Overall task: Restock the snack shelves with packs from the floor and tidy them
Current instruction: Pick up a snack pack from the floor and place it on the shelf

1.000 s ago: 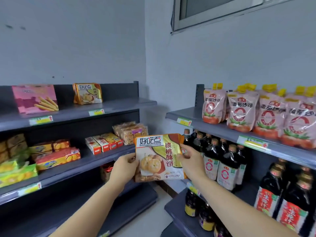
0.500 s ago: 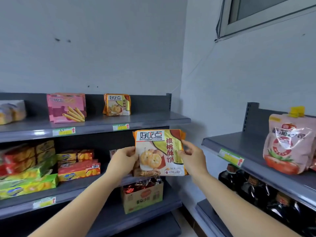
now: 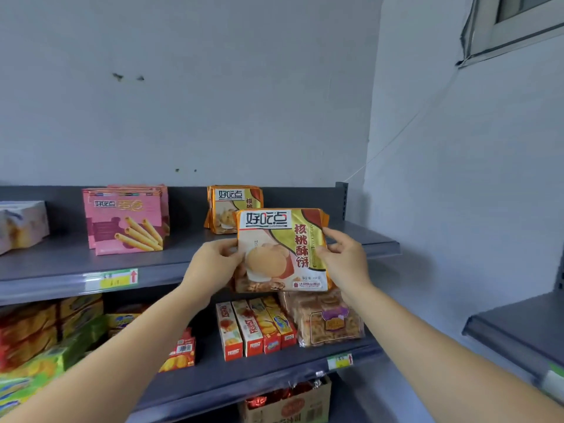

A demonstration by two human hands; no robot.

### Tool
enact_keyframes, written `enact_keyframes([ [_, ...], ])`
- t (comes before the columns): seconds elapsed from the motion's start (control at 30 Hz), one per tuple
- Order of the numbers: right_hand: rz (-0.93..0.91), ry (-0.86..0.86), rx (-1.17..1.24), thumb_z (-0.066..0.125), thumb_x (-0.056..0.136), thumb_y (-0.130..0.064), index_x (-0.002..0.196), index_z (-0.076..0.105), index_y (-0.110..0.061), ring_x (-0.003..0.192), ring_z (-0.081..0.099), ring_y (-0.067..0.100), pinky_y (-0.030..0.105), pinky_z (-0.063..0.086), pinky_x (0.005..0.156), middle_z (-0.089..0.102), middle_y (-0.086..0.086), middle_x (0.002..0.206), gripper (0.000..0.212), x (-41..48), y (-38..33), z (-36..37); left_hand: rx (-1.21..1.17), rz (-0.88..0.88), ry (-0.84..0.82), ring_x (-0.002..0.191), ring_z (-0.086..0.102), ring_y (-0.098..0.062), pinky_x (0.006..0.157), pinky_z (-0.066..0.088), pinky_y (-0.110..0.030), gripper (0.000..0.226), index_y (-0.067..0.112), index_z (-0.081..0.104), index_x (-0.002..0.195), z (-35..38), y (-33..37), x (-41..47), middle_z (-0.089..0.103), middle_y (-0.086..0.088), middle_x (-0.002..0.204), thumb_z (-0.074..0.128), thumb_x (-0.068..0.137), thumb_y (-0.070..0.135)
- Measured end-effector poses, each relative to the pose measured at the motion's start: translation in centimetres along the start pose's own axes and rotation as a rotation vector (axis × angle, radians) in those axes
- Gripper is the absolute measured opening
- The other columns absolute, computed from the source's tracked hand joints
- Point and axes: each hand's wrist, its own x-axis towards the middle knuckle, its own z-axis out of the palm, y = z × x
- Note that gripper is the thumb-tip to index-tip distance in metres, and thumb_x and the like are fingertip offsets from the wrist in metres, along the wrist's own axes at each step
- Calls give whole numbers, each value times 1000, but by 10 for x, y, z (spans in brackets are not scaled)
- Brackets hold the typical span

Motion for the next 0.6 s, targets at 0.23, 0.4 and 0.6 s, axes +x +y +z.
enact_keyframes([
  [0.23,-65,-104,46,61,92,-15,129,57,-25,82,71,13,44,59,76,70,-8,84,38,93,6,60,33,-21,144,88,67,-21,77,58,-38,35,15,60,130,-12,-18,97,70,-3,102,56,95,17],
  [0.4,-92,-198,39,61,92,-15,128,58,-27,84,71,11,44,59,78,73,-7,86,38,147,20,99,58,-61,193,72,64,-20,65,56,-34,27,17,65,120,-14,-38,150,68,1,82,53,96,15],
  [0.6,-74,-202,-40,59,92,-13,126,58,-22,88,70,14,42,58,80,72,-3,98,35,194,43,150,50,-110,201,88,68,-24,80,58,-40,28,14,64,121,-19,-68,206,67,-3,97,56,95,13],
])
